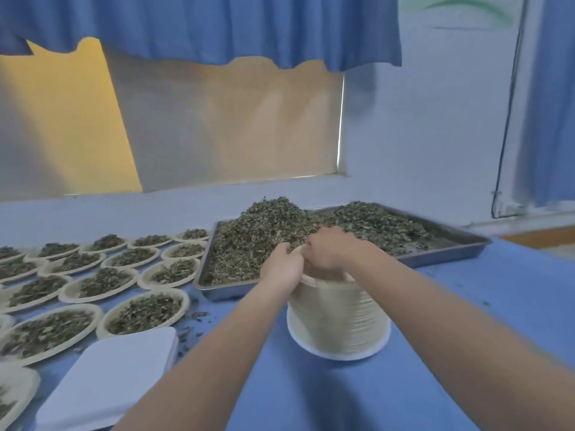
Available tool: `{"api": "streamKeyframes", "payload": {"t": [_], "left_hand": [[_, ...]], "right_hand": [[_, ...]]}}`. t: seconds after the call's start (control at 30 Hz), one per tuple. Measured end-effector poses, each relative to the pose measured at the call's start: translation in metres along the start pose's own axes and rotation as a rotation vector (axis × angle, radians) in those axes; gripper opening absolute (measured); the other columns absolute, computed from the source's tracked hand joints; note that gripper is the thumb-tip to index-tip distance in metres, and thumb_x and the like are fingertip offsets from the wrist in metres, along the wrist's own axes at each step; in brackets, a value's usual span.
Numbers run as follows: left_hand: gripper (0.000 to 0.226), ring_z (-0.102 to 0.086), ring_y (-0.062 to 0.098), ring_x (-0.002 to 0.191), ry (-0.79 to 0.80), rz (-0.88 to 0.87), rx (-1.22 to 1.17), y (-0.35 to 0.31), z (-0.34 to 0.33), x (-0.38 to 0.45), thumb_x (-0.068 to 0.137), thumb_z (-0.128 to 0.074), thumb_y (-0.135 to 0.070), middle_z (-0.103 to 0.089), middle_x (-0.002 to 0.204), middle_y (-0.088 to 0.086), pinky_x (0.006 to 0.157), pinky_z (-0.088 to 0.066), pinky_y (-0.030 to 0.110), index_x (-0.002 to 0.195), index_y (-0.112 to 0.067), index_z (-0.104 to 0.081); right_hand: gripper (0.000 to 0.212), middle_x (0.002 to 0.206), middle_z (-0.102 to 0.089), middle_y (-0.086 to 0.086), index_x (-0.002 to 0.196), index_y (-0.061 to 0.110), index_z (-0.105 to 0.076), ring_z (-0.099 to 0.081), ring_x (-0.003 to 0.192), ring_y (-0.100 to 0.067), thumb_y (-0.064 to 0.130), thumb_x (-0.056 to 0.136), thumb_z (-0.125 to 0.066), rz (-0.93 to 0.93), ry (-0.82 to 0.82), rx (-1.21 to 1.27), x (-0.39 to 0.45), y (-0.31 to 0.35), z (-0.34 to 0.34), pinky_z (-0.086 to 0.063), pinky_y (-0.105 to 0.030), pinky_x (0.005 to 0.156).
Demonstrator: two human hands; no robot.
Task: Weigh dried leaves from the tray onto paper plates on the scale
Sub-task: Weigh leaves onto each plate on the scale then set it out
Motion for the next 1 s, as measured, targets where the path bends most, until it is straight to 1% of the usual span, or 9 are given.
{"api": "streamKeyframes", "payload": {"t": [0.07, 0.13, 0.27, 0.37, 0.53, 0.63, 0.8, 0.9, 1.0], "left_hand": [[0.052, -0.044, 0.030, 0.125, 0.022, 0.032, 0.077, 0.000, -0.010, 0.003, 0.093, -0.043, -0.018, -0.046, 0.140, 0.011, 0.086, -0.040, 0.033, 0.144, -0.012, -0.033], [0.053, -0.046, 0.030, 0.122, 0.000, 0.031, 0.177, 0.002, -0.012, 0.005, 0.091, -0.042, -0.011, -0.046, 0.137, 0.012, 0.078, -0.037, 0.030, 0.143, -0.010, -0.031], [0.039, -0.051, 0.033, 0.111, 0.017, 0.005, 0.280, -0.003, -0.007, 0.007, 0.088, -0.038, -0.004, -0.051, 0.126, 0.017, 0.078, -0.042, 0.035, 0.127, -0.003, -0.045], [0.014, -0.052, 0.025, 0.084, 0.076, -0.044, 0.344, -0.010, -0.004, 0.008, 0.088, -0.035, -0.001, -0.052, 0.105, 0.017, 0.060, -0.036, 0.031, 0.093, -0.002, -0.047], [0.023, -0.037, 0.017, 0.060, 0.095, -0.068, 0.382, -0.018, -0.003, 0.011, 0.089, -0.032, 0.004, -0.040, 0.076, 0.006, 0.047, -0.030, 0.027, 0.070, -0.010, -0.035], [0.019, -0.045, 0.022, 0.071, 0.038, -0.100, 0.407, -0.025, 0.003, 0.013, 0.089, -0.033, 0.004, -0.044, 0.085, 0.007, 0.058, -0.039, 0.033, 0.076, -0.006, -0.042], [0.030, -0.034, 0.014, 0.064, 0.047, -0.087, 0.355, -0.033, 0.019, 0.021, 0.089, -0.030, 0.006, -0.038, 0.078, 0.003, 0.051, -0.028, 0.025, 0.068, -0.016, -0.029], [0.028, -0.035, 0.014, 0.065, 0.022, -0.058, 0.294, -0.030, 0.034, 0.027, 0.089, -0.031, 0.008, -0.041, 0.084, 0.005, 0.051, -0.028, 0.025, 0.073, -0.014, -0.036], [0.035, -0.038, 0.014, 0.065, -0.054, -0.030, 0.185, -0.017, 0.062, 0.033, 0.088, -0.035, 0.010, -0.044, 0.096, 0.008, 0.048, -0.032, 0.025, 0.121, 0.002, -0.047]], "right_hand": [[0.042, 0.136, -0.046, -0.015, 0.128, 0.009, -0.050, -0.038, 0.127, -0.032, 0.031, 0.096, -0.036, -0.050, -0.011, 0.017, 0.005, -0.016, -0.006, -0.031, -0.047, 0.104], [0.041, 0.135, -0.049, -0.013, 0.130, 0.011, -0.051, -0.044, 0.123, -0.030, 0.031, 0.097, -0.037, -0.097, -0.031, 0.064, 0.009, -0.034, -0.011, -0.037, -0.043, 0.100], [0.027, 0.108, -0.066, -0.011, 0.101, 0.005, -0.066, -0.061, 0.090, -0.024, 0.029, 0.090, -0.059, -0.204, -0.122, 0.276, 0.015, -0.062, -0.013, -0.046, -0.027, 0.066], [0.026, 0.102, -0.069, -0.009, 0.099, 0.005, -0.070, -0.065, 0.088, -0.023, 0.027, 0.086, -0.069, -0.245, -0.152, 0.304, 0.022, -0.065, -0.008, -0.053, -0.032, 0.077], [0.033, 0.108, -0.069, -0.010, 0.106, 0.004, -0.070, -0.065, 0.096, -0.023, 0.027, 0.083, -0.073, -0.238, -0.161, 0.293, 0.028, -0.064, 0.003, -0.052, -0.039, 0.090], [0.034, 0.106, -0.069, -0.011, 0.105, 0.005, -0.071, -0.065, 0.096, -0.023, 0.029, 0.081, -0.075, -0.223, -0.200, 0.346, 0.026, -0.067, 0.009, -0.053, -0.037, 0.089], [0.036, 0.107, -0.070, -0.009, 0.105, 0.007, -0.073, -0.063, 0.100, -0.022, 0.036, 0.084, -0.071, -0.156, -0.208, 0.416, 0.021, -0.065, 0.019, -0.050, -0.030, 0.086], [0.037, 0.108, -0.069, -0.010, 0.107, 0.006, -0.072, -0.062, 0.102, -0.023, 0.036, 0.086, -0.068, -0.129, -0.214, 0.441, 0.025, -0.053, 0.023, -0.049, -0.028, 0.083], [0.037, 0.108, -0.069, -0.012, 0.111, 0.005, -0.070, -0.062, 0.101, -0.024, 0.035, 0.090, -0.063, -0.076, -0.198, 0.432, 0.032, -0.025, 0.026, -0.048, -0.028, 0.083]]}}
Point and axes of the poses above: each hand's wrist, its own x-axis towards the middle knuckle, its own z-axis out of the back of the hand, y = z × x, the point moved 1 cm from there along x, towards the middle knuckle
